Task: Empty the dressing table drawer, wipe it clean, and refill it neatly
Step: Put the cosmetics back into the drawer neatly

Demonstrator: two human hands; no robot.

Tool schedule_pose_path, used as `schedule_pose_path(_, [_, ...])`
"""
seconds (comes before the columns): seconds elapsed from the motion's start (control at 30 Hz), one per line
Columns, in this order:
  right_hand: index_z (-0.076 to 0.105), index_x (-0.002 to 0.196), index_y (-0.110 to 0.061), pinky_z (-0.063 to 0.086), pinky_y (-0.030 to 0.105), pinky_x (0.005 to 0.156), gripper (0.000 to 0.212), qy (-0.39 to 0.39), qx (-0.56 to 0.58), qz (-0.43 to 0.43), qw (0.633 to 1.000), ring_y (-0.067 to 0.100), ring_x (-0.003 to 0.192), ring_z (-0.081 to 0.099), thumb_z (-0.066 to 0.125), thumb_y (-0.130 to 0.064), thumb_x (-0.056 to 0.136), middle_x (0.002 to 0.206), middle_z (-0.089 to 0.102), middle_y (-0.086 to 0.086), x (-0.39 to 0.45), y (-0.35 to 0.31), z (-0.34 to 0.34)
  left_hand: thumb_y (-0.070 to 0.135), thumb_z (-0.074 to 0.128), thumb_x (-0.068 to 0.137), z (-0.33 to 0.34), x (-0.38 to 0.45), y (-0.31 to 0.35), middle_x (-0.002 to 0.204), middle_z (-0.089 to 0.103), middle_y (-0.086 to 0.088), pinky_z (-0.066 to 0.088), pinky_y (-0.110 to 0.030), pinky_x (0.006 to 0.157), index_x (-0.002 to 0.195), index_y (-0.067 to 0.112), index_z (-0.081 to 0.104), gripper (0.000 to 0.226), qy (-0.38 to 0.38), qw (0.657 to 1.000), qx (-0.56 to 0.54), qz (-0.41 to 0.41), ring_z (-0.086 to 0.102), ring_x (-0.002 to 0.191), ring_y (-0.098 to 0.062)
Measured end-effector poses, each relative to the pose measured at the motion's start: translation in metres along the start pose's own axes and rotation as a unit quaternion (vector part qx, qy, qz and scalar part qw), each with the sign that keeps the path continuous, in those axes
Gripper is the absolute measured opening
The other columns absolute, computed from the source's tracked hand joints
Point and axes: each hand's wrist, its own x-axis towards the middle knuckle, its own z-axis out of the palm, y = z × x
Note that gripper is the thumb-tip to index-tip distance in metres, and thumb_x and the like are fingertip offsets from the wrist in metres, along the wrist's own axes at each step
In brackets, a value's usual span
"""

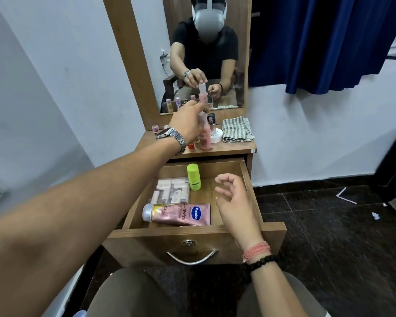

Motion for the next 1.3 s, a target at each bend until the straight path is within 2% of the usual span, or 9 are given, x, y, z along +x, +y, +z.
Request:
schedule_pose_path(0.1, [0.049, 0.108, -0.036, 0.042, 0.006, 0.074, 0.046, -0.004, 0.003, 0.002, 1.000, -0.004, 0.109, 0.055, 0.049, 0.005, 0.088, 0.115, 0.055, -0.020, 0.000, 0.000, 0.001, 0.006, 0.050, 0.089, -0.002, -0.004, -0.003, 0.120, 0.053, -0.006, 0.050, -0.033, 0.079, 0.113, 0.017, 0.062, 0.029, 0.004, 1.000, -0.005, -0.001, 0.057, 0.099, -0.023])
schedule_pose_path(0.27, [0.050, 0.112, -0.032, 0.041, 0.009, 0.081, 0.041, 0.001, -0.002, -0.001, 1.000, -0.002, 0.108, 0.056, 0.050, 0.002, 0.089, 0.115, 0.056, -0.020, 0.000, 0.000, 0.001, 0.009, 0.053, 0.085, -0.009, -0.007, -0.009, 0.109, 0.060, -0.007, 0.046, -0.035, 0.075, 0.108, 0.015, 0.057, 0.024, -0.012, 1.000, 0.016, -0.021, 0.057, 0.098, -0.027])
schedule_pose_path(0.43, [0.050, 0.109, -0.034, 0.044, 0.013, 0.085, 0.043, 0.025, 0.018, -0.004, 1.000, -0.002, 0.108, 0.057, 0.051, 0.004, 0.089, 0.117, 0.057, -0.018, 0.000, 0.000, 0.001, 0.015, 0.063, 0.082, -0.026, -0.017, -0.005, 0.105, 0.057, -0.001, 0.044, -0.032, 0.066, 0.102, 0.018, 0.054, 0.022, 0.011, 1.000, -0.014, 0.022, 0.056, 0.091, -0.021])
schedule_pose_path(0.6, [0.049, 0.108, -0.035, 0.045, 0.017, 0.089, 0.047, 0.069, 0.057, -0.002, 0.996, -0.001, 0.108, 0.058, 0.051, 0.007, 0.087, 0.121, 0.057, -0.013, 0.002, 0.001, 0.001, 0.024, 0.068, 0.081, -0.047, -0.051, -0.001, 0.103, 0.056, 0.003, 0.052, -0.040, 0.075, 0.105, 0.019, 0.057, 0.026, 0.025, 0.996, -0.051, 0.075, 0.055, 0.091, -0.015])
schedule_pose_path(0.7, [0.049, 0.108, -0.034, 0.045, 0.023, 0.096, 0.046, 0.077, 0.071, 0.002, 0.995, 0.000, 0.109, 0.058, 0.049, 0.006, 0.087, 0.124, 0.056, -0.009, 0.001, 0.001, 0.001, 0.026, 0.069, 0.082, -0.053, -0.078, -0.009, 0.100, 0.056, 0.005, 0.053, -0.040, 0.074, 0.101, 0.019, 0.059, 0.023, -0.008, 0.997, -0.062, 0.043, 0.057, 0.087, -0.015])
schedule_pose_path(0.8, [0.050, 0.109, -0.032, 0.046, 0.025, 0.098, 0.043, 0.070, 0.070, 0.004, 0.995, 0.000, 0.109, 0.058, 0.049, 0.005, 0.087, 0.123, 0.057, -0.009, 0.002, 0.001, 0.000, 0.024, 0.070, 0.080, -0.053, -0.103, -0.025, 0.098, 0.060, 0.002, 0.050, -0.034, 0.074, 0.094, 0.017, 0.058, 0.020, -0.032, 0.997, -0.059, 0.021, 0.054, 0.085, -0.015])
schedule_pose_path(0.9, [0.050, 0.111, -0.031, 0.046, 0.025, 0.097, 0.042, 0.067, 0.068, 0.006, 0.995, 0.000, 0.108, 0.058, 0.049, 0.005, 0.088, 0.122, 0.058, -0.010, 0.003, 0.002, 0.000, 0.024, 0.069, 0.079, -0.050, -0.126, -0.044, 0.095, 0.060, 0.004, 0.046, -0.024, 0.066, 0.096, 0.019, 0.056, 0.022, -0.061, 0.998, -0.035, 0.005, 0.054, 0.081, -0.011])
schedule_pose_path(1.07, [0.050, 0.110, -0.034, 0.047, 0.021, 0.092, 0.044, 0.056, 0.057, 0.008, 0.997, -0.004, 0.107, 0.057, 0.051, 0.004, 0.089, 0.123, 0.057, -0.012, 0.004, 0.002, 0.001, 0.027, 0.071, 0.078, -0.037, -0.148, -0.069, 0.085, 0.055, 0.010, 0.039, -0.019, 0.055, 0.093, 0.023, 0.052, 0.024, -0.105, 0.994, 0.030, -0.030, 0.052, 0.073, -0.009])
schedule_pose_path(1.3, [0.050, 0.106, -0.039, 0.047, 0.025, 0.097, 0.044, 0.054, 0.052, 0.012, 0.997, -0.002, 0.109, 0.057, 0.051, 0.002, 0.089, 0.121, 0.057, -0.014, 0.003, 0.003, 0.000, 0.035, 0.071, 0.078, -0.015, -0.162, -0.075, 0.092, 0.048, 0.011, 0.032, -0.014, 0.051, 0.092, 0.026, 0.047, 0.029, -0.132, 0.988, 0.080, -0.030, 0.050, 0.074, -0.009])
